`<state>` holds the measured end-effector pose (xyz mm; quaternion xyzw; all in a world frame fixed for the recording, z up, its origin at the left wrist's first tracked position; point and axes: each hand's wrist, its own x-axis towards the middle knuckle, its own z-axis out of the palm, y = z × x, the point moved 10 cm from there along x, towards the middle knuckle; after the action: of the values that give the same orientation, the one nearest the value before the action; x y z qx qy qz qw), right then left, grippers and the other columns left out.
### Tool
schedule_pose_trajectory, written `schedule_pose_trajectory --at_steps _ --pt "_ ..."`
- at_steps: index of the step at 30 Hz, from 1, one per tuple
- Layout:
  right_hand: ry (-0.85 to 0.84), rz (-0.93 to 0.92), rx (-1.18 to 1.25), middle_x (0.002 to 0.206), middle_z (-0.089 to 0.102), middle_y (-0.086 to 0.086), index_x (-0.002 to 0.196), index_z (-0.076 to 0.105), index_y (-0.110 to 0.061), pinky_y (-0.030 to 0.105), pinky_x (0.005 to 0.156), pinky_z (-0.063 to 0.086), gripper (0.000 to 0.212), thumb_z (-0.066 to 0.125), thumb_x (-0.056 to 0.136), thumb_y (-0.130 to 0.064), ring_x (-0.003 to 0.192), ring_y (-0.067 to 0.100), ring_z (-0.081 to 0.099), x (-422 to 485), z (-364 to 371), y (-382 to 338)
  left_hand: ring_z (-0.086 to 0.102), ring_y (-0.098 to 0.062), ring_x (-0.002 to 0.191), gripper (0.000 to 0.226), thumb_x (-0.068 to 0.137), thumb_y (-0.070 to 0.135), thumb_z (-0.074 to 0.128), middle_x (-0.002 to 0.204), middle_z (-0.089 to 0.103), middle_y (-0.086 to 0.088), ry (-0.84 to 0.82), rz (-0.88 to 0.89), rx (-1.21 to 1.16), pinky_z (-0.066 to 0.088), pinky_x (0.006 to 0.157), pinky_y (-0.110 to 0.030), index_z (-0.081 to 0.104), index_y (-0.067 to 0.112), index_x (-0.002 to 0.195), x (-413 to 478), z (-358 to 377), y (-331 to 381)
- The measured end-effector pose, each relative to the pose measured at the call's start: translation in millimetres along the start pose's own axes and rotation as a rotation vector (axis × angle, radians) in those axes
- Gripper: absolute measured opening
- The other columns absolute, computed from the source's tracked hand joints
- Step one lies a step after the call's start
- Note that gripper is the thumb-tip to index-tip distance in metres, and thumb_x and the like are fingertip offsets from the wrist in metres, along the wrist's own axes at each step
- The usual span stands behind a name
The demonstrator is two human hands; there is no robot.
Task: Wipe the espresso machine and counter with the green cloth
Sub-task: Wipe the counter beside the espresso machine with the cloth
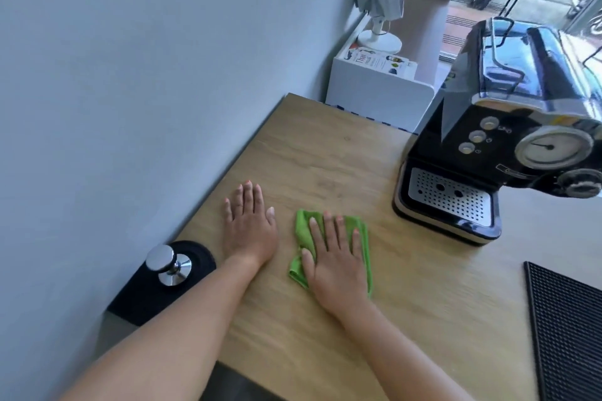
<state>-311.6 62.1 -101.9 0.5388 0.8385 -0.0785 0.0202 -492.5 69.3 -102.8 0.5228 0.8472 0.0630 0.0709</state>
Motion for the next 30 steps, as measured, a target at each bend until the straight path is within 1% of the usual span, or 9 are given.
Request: schedule_pose_trajectory --at_steps 3,6,11,14,16,19,22,26,30 --pt "-0.031 -0.371 -0.049 0.160 0.024 0.001 0.150 0.032 -0.028 0.049 0.112 0.015 0.065 0.038 0.092 -0.055 0.148 0.024 0.022 -55 9 -47 -0.008 -0.018 0.149 0.063 0.098 0.040 0.013 0.161 -0.005 -0.005 0.009 -0.024 -0.004 -0.005 0.121 -0.043 0.000 0.012 0.153 6 -3 -6" --pt "-0.039 -0.558 -0.144 0.159 0.028 0.000 0.150 0.033 -0.029 0.046 0.110 0.020 0.065 0.040 0.092 -0.057 0.146 0.021 0.026 -80 10 -14 -0.008 -0.018 0.149 0.062 0.098 0.039 0.013 0.161 -0.004 -0.005 0.023 -0.036 -0.021 -0.004 0.121 -0.043 0.000 0.011 0.153 15 -8 -14" --pt "-0.031 -0.202 -0.037 0.163 -0.005 -0.007 0.154 0.005 -0.032 0.042 0.120 -0.002 0.061 0.012 0.098 -0.055 0.149 0.012 -0.013 30 -14 42 -0.009 -0.016 0.149 0.061 0.098 0.038 0.012 0.161 -0.005 -0.002 0.063 -0.045 -0.047 -0.005 0.121 -0.041 -0.001 0.013 0.153 18 -12 -17" --pt "0.004 -0.027 0.029 0.163 -0.014 -0.004 0.155 -0.002 -0.028 0.042 0.121 -0.010 0.061 0.011 0.099 -0.050 0.148 0.014 -0.019 103 -20 15 -0.007 -0.015 0.149 0.059 0.099 0.033 0.015 0.161 -0.001 0.000 0.096 -0.056 -0.060 -0.004 0.121 -0.040 0.002 0.015 0.153 22 -15 -19" --pt "-0.017 -0.068 0.041 0.162 -0.014 -0.001 0.155 -0.002 -0.026 0.043 0.120 -0.011 0.062 0.013 0.099 -0.049 0.148 0.017 -0.018 119 -15 -20 -0.004 -0.014 0.149 0.058 0.099 0.030 0.018 0.162 0.003 0.000 0.111 -0.064 -0.064 -0.001 0.122 -0.040 0.006 0.014 0.153 25 -16 -21" --pt "-0.029 -0.352 0.025 0.163 0.002 -0.001 0.155 0.012 -0.027 0.042 0.120 -0.003 0.062 0.024 0.098 -0.049 0.150 0.018 -0.004 79 -5 -55 0.000 -0.016 0.149 0.057 0.099 0.029 0.018 0.161 0.008 -0.002 0.122 -0.095 -0.063 0.002 0.122 -0.039 0.010 0.012 0.153 24 -15 -27" --pt "-0.018 -0.496 -0.018 0.163 0.010 -0.007 0.154 0.019 -0.031 0.043 0.118 0.008 0.060 0.025 0.098 -0.052 0.150 0.015 0.008 38 -6 -19 0.000 -0.016 0.149 0.057 0.099 0.030 0.016 0.161 0.008 -0.003 0.144 -0.120 -0.069 0.003 0.122 -0.039 0.011 0.012 0.152 22 -18 -33" --pt "-0.016 -0.227 -0.031 0.162 -0.014 -0.008 0.153 -0.004 -0.035 0.040 0.121 -0.008 0.059 0.007 0.099 -0.055 0.148 0.012 -0.018 103 -25 48 -0.005 -0.016 0.149 0.056 0.100 0.029 0.017 0.161 0.003 -0.002 0.149 -0.131 -0.087 0.000 0.122 -0.039 0.007 0.013 0.153 21 -17 -34" --pt "-0.019 -0.004 0.013 0.161 -0.017 0.000 0.154 -0.007 -0.028 0.046 0.121 -0.007 0.062 0.005 0.098 -0.052 0.148 0.020 -0.016 206 -34 23 -0.008 -0.015 0.149 0.056 0.100 0.029 0.015 0.161 -0.001 -0.001 0.163 -0.133 -0.089 0.000 0.122 -0.038 0.004 0.013 0.153 24 -16 -38"
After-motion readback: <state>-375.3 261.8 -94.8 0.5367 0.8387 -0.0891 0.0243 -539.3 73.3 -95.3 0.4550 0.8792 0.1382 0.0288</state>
